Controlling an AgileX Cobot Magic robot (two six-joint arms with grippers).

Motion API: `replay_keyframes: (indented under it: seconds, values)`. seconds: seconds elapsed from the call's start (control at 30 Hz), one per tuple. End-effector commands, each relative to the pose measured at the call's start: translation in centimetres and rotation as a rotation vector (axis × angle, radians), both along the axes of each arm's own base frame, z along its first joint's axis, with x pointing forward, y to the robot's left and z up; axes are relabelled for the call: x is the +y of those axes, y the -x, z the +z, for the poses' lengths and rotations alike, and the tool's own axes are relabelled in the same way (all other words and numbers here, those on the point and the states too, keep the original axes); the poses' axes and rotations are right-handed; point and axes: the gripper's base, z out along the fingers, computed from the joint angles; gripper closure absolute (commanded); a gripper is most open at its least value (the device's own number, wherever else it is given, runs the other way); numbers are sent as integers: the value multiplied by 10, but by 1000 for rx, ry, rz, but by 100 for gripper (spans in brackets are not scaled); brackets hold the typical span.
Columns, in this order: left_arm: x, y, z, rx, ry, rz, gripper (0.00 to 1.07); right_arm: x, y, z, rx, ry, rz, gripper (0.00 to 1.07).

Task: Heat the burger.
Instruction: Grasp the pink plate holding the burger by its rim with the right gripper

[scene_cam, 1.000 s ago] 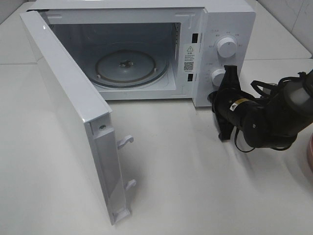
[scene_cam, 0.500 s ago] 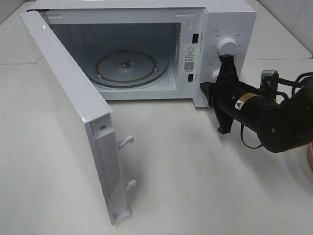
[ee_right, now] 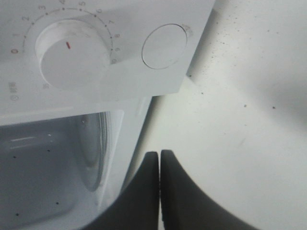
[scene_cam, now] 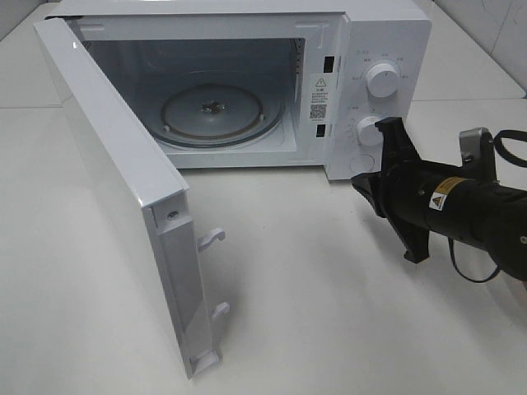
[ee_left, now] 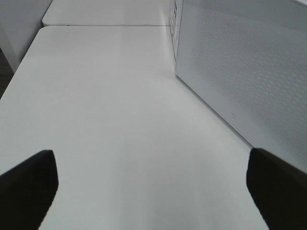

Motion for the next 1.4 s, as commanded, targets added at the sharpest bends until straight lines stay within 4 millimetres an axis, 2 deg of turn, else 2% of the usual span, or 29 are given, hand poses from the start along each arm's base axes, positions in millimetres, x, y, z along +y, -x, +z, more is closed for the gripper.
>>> replay_keyframes:
  seconds: [0.03, 0.1, 0.17, 0.27, 0.33, 0.43, 0.6, 0.63, 0.73, 0.8, 1.1, 1.27, 1.4]
  values:
    - [0, 2, -1, -10, -1, 5, 6, -1, 8, 13, -1, 183, 111, 107]
    - [0, 2, -1, -10, -1, 5, 6, -2, 10, 16, -2, 225, 131, 107]
    - [0, 2, -1, -10, -1, 5, 6, -6, 16, 24, 8, 386, 209, 107]
    - [0, 2, -1, -10, -1, 5, 6, -7, 17, 26, 6, 420, 227, 107]
    - [0, 2, -1, -10, -1, 5, 6, -11, 24, 34, -2, 567, 315, 106]
    - [0, 2, -1, -10, -1, 5, 6, -13, 29, 40, 2, 671, 383, 106]
    - [0, 2, -1, -10, -1, 5, 6, -15, 28, 49, 14, 827, 500, 105]
    - [0, 2, -1, -10, -1, 5, 6, -16, 26, 53, 42, 908, 572, 105]
    - [0, 2, -1, -10, -1, 5, 6, -16, 26, 54, 65, 940, 606, 104]
    - [0, 2, -1, -10, -1, 5, 6, -15, 20, 66, 107, 1053, 731, 103]
    - [0, 2, -1, -10, -1, 5, 6, -19, 8, 97, 192, 1263, 938, 101]
    - [0, 2, -1, -10, -1, 5, 6, -28, 9, 105, 291, 1357, 989, 99]
    - [0, 2, -1, -10, -1, 5, 6, -30, 11, 106, 341, 1366, 1009, 98]
